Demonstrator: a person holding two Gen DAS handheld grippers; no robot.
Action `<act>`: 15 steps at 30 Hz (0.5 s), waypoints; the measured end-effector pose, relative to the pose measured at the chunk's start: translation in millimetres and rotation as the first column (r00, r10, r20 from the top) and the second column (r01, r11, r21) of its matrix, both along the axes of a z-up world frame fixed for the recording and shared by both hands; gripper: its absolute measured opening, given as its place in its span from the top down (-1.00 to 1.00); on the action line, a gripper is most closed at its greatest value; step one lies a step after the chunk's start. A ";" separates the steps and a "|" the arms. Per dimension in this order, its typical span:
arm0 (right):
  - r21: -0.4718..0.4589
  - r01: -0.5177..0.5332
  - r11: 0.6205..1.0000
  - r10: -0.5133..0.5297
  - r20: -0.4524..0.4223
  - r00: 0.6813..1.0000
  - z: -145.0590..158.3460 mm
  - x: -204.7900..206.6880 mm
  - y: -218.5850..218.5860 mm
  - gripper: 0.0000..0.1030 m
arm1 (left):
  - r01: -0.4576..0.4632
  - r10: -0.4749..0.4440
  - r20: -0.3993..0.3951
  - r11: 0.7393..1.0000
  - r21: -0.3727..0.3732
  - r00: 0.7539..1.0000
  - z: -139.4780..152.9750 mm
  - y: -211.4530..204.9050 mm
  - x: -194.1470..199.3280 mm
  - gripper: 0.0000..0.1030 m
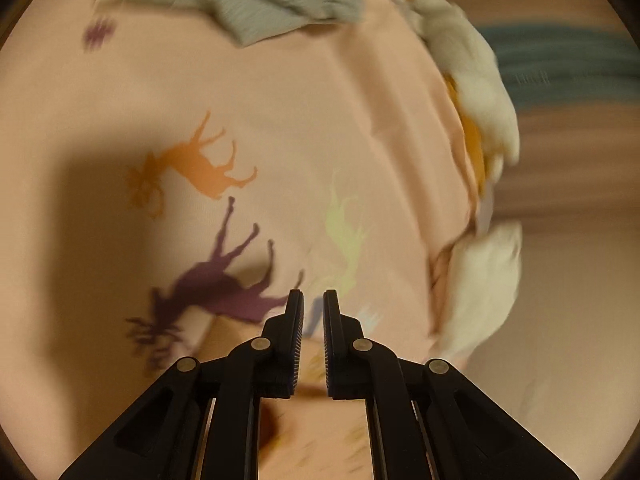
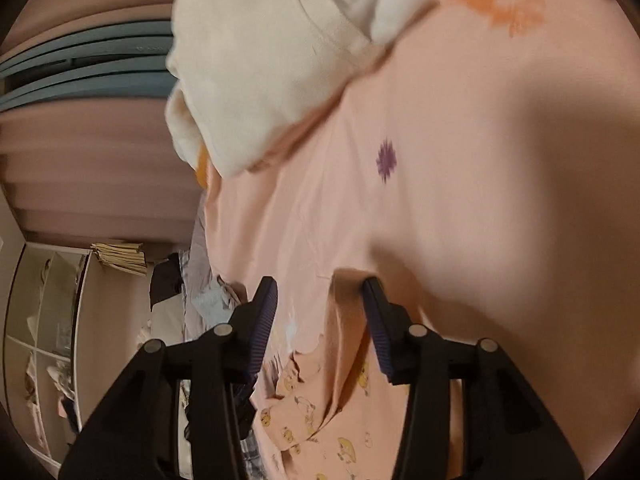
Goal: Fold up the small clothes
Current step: 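Open both grippers and release the folded hem onto the garment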
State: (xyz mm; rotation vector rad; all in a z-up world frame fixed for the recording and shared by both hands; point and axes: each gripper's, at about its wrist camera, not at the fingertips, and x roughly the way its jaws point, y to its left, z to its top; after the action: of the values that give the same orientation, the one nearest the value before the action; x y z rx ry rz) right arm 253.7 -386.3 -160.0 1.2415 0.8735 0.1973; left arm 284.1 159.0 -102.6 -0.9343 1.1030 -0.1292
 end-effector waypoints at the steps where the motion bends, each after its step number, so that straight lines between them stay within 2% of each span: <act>1: -0.050 0.001 0.999 0.000 0.022 1.000 8.8 -5.0 -3.9 0.12 | 0.037 -0.037 0.012 0.998 0.049 0.999 4.6 -0.9 -5.1 0.94; 3: -0.105 -0.017 0.994 0.024 0.061 0.998 21.2 -14.9 -6.2 0.12 | 0.114 -0.119 0.030 0.984 0.134 0.992 11.3 -6.4 -18.6 0.94; 5: -0.150 -0.069 0.986 0.086 0.107 0.990 34.7 -28.3 -3.4 0.13 | 0.211 -0.221 0.043 0.963 0.170 0.974 12.7 -15.3 -38.9 0.94; 7: -0.180 -0.141 0.974 0.168 0.147 0.975 46.2 -40.1 8.5 0.20 | 0.316 -0.329 0.031 0.926 0.208 0.944 10.2 -32.0 -60.3 0.94; 9: -0.227 -0.229 0.947 0.267 0.152 0.952 51.8 -50.7 25.5 0.27 | 0.425 -0.438 0.013 0.878 0.219 0.899 2.3 -52.0 -78.8 0.94; 12: -0.319 -0.387 0.865 0.441 0.120 0.889 52.8 -62.5 68.9 0.44 | 0.524 -0.535 -0.036 0.809 0.266 0.844 -10.6 -78.9 -92.7 0.94; 13: -0.357 -0.447 0.820 0.504 0.080 0.860 49.2 -63.9 88.8 0.50 | 0.556 -0.569 -0.060 0.769 0.314 0.820 -16.8 -93.0 -92.3 0.94; 15: -0.426 -0.509 0.748 0.571 0.023 0.821 39.1 -59.7 116.6 0.55 | 0.561 -0.575 -0.077 0.747 0.358 0.815 -21.3 -107.1 -86.2 0.94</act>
State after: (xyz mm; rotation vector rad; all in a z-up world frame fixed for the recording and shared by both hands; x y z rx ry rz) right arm 194.1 -269.7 -120.8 0.5479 1.0646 0.5463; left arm 197.9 51.9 -123.9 -0.2304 1.2968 -0.4274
